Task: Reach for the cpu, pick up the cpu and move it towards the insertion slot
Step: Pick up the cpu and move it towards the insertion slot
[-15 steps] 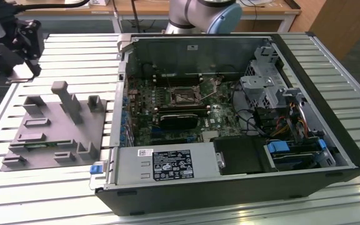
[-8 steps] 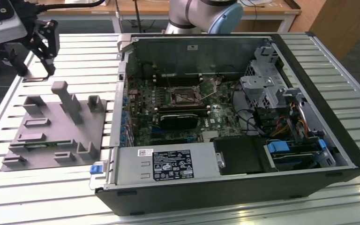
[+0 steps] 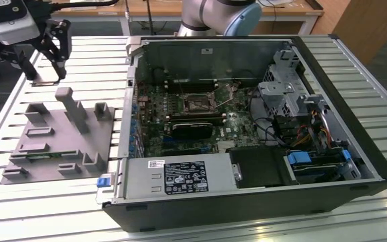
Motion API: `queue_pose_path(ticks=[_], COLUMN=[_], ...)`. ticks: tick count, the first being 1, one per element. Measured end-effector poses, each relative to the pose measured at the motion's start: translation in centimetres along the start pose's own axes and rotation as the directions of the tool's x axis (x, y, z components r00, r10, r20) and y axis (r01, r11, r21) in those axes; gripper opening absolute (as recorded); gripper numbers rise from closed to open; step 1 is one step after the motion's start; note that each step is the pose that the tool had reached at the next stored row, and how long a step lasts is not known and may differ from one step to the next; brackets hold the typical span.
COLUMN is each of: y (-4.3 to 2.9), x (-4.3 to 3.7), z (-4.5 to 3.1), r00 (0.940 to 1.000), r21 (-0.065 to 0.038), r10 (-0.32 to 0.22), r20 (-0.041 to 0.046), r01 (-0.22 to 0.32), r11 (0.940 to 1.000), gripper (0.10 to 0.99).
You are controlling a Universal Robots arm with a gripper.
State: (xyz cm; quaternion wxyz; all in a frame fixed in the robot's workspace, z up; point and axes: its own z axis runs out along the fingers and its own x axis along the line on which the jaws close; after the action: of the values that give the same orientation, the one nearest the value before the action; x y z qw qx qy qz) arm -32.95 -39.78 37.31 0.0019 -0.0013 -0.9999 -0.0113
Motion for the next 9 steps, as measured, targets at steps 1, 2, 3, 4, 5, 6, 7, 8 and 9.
queue_pose_path(ticks=[1, 2, 3, 4, 5, 6, 7, 8, 9], y=[0.03, 0.05, 0.08, 0.1, 0.13, 0.15, 0.17, 0.19, 0.21], x=[-0.26, -0.53, -0.81, -1.12, -1.42, -1.73, -2.04, -2.36, -2.67], z=[0.0, 0.01, 0.02, 0.03, 0.03, 0.04, 0.06, 0.07, 0.08], r00=[1.0, 1.0, 1.0, 1.0, 1.0, 1.0, 1.0, 1.0, 1.0], r21=[0.0, 0.0, 0.0, 0.0, 0.0, 0.0, 0.0, 0.0, 0.0], r10=[0.001, 0.001, 0.002, 0.003, 0.003, 0.004, 0.004, 0.005, 0.005], r20=[-0.0001, 0.0, 0.0, 0.0001, 0.0, 0.0, 0.0001, 0.0001, 0.0001], r01=[-0.001, -0.001, -0.002, -0.003, -0.003, -0.004, -0.004, -0.005, -0.005], r11=[1.0, 1.0, 1.0, 1.0, 1.0, 1.0, 1.0, 1.0, 1.0], gripper=[0.537, 0.537, 0.537, 0.537, 0.537, 0.537, 0.537, 0.537, 0.537])
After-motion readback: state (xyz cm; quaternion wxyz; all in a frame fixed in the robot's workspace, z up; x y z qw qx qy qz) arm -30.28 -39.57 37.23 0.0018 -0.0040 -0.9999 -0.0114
